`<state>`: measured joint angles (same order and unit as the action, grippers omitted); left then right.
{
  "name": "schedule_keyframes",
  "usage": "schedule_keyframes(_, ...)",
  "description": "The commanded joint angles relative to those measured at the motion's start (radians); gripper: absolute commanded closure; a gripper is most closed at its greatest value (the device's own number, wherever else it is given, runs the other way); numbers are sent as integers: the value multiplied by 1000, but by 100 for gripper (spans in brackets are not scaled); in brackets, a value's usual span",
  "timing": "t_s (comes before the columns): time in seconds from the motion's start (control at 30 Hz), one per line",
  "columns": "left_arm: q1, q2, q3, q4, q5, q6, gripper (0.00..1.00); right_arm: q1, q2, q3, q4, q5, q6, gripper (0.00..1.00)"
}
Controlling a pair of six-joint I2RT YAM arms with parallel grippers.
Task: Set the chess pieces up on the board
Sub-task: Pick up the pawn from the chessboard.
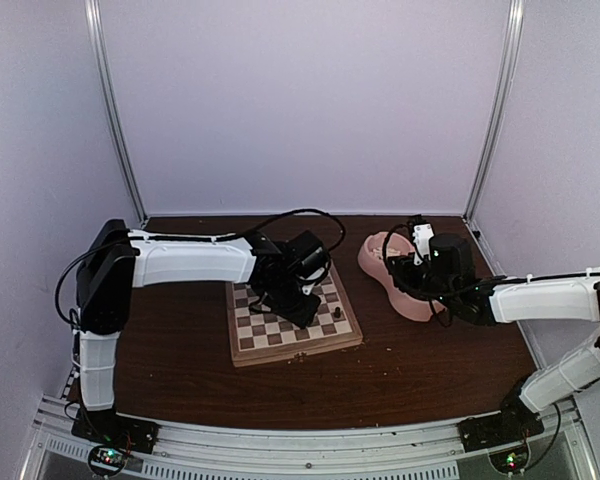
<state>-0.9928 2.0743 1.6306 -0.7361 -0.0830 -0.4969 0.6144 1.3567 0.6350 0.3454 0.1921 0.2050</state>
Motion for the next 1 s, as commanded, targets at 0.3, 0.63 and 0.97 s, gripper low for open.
schedule_keyframes(0.3, -6, 26, 37, -25, -13, -3, 82, -6, -18, 9, 7, -7, -25, 44)
schedule_keyframes(0.63, -6, -11, 33, -42, -16, -27, 91, -5, -9, 22, -8, -8, -29, 44)
schedule_keyframes(0.97, -4, -164, -82, -60, -99, -20, 94, -6, -3, 27, -20, -21, -29, 44)
